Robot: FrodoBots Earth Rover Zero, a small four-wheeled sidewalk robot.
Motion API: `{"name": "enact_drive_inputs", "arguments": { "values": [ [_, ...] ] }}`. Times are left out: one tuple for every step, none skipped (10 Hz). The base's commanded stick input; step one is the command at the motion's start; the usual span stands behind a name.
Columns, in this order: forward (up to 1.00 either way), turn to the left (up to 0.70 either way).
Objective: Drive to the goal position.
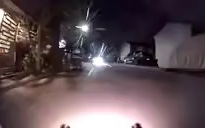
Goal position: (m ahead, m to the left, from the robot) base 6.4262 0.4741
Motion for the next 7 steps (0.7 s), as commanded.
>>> {"name": "enact_drive_inputs", "arguments": {
  "values": [
    [0.85,0.00],
    [0.85,0.00],
    [0.85,0.00],
    [0.85,0.00],
    [0.85,0.00],
    [0.85,0.00],
    [0.85,0.00]
  ]
}}
